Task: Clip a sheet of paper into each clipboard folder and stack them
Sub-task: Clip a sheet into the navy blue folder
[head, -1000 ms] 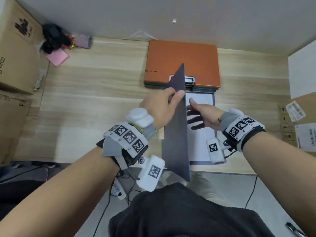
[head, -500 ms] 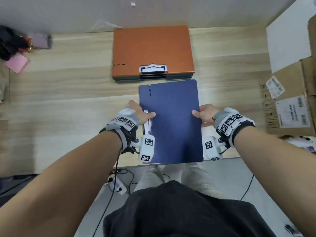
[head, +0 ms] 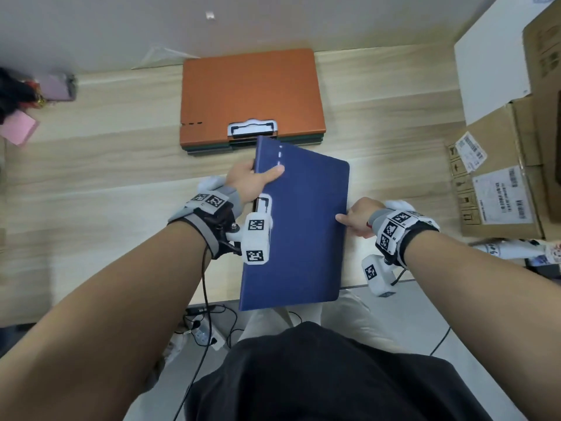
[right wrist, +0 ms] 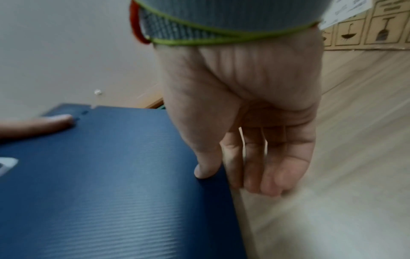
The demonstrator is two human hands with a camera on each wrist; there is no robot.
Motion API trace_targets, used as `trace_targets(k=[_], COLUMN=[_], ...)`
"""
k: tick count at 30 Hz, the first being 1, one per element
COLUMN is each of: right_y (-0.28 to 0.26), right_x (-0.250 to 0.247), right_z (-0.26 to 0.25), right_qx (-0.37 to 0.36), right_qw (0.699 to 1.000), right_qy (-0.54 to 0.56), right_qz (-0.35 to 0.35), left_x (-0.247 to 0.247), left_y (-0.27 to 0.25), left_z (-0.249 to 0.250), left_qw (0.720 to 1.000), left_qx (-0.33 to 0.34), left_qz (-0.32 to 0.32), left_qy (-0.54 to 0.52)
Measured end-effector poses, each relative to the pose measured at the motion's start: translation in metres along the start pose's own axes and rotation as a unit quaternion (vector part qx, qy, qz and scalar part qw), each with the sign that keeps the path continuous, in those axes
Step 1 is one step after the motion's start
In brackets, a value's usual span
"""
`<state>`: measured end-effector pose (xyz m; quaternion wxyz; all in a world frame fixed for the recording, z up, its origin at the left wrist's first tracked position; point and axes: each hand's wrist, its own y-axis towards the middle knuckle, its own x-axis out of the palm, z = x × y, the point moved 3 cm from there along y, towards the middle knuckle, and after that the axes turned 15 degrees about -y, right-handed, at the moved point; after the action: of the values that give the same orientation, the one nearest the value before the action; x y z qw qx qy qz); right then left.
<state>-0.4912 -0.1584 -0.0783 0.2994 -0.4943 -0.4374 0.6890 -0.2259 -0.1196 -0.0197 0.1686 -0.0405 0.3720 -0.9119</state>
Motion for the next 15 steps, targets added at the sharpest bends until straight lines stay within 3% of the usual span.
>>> trace_targets(k=[2,4,6,10,13,15], right_y=[-0.006,-0.012,-0.018,-0.036,-0.044,-0.042], right_x=[-0.012,-0.024,-0.035,-0.075,-0.109,-0.124], right_z=[0.006,0.012,0.019,0.027,0.03,0.027], right_qx=[-0.004,-0.014,-0.014,-0.045,-0.077,-0.11], right_qw=[0.995,0.97,0.925,0.838,0.806,0.778], right_qy=[0.098,0.242,0.377,0.538,0.585,0.617], right_qz=[-0.004,-0.011,-0.043,-0.078,-0.047,-0.048], left_x=[0.012,0.016,0.013,-0.023,-0.05,-0.062], left_y=[-0.006,-0.013,-0.017,-0.023,-0.02,-0.012], left_z=[0.03,0.06,0.087,0.142,0.166,0.161], left_qw=[0.998,0.991,0.985,0.965,0.953,0.952], left_qx=[0.064,0.125,0.171,0.251,0.263,0.237], left_qz=[-0.021,-0.029,-0.024,0.031,0.071,0.117], left_qy=[0.018,0.028,0.021,-0.068,-0.135,-0.156])
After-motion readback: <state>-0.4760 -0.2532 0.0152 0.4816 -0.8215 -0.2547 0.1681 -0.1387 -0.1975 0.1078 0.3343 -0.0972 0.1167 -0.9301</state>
